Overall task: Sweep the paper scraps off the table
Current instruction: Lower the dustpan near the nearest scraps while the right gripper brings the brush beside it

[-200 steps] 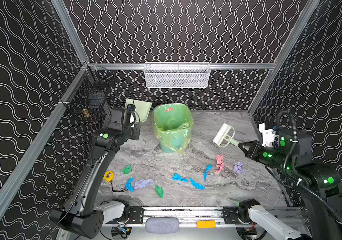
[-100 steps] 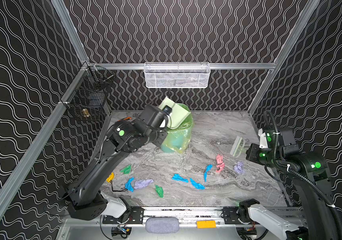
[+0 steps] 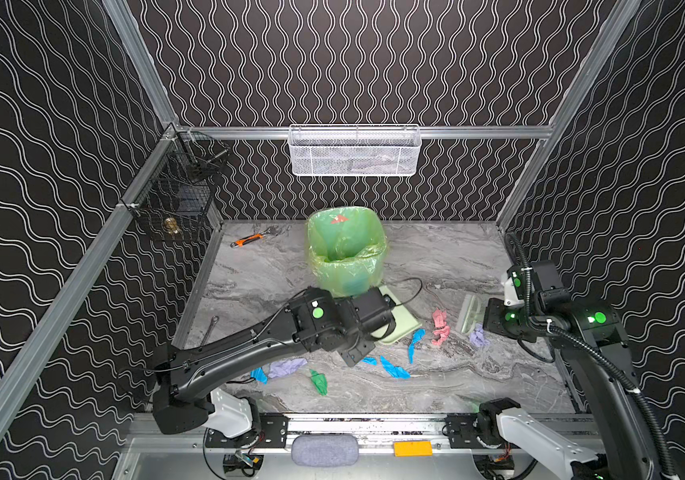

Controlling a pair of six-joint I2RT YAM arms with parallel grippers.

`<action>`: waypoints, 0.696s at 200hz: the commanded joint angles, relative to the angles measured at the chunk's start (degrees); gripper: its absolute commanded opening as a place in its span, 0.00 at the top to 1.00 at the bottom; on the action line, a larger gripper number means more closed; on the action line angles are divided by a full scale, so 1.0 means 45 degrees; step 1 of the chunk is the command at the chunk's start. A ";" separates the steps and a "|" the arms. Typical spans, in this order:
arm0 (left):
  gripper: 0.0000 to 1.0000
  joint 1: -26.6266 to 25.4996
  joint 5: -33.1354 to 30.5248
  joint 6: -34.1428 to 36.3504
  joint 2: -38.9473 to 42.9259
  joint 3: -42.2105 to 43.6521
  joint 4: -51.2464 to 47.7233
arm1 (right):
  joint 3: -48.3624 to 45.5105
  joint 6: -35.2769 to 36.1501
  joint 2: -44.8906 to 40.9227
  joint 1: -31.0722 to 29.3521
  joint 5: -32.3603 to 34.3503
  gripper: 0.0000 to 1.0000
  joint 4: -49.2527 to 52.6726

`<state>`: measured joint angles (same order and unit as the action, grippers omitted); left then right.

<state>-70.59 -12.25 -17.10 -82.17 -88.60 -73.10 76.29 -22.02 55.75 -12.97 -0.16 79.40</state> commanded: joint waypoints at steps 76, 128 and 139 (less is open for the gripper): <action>0.93 -0.1237 0.1394 -0.3780 0.1405 0.4328 0.0990 | -0.3721 -0.1130 -0.1333 -0.0570 -0.6709 1.00 -0.2915; 0.92 -0.1699 0.1491 -0.3933 0.0880 0.4788 0.1284 | -0.5474 -0.2382 -0.1290 -0.2040 -0.6699 1.00 -0.4770; 0.92 -0.1767 0.1474 -0.3918 0.0821 0.4796 0.1322 | -0.5641 -0.2551 -0.1101 -0.2402 -0.6450 1.00 -0.4966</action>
<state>-77.95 -5.58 -33.67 -77.95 -67.11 -68.23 52.27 -29.74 49.58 -21.23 -29.43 62.65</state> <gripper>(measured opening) 0.216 0.091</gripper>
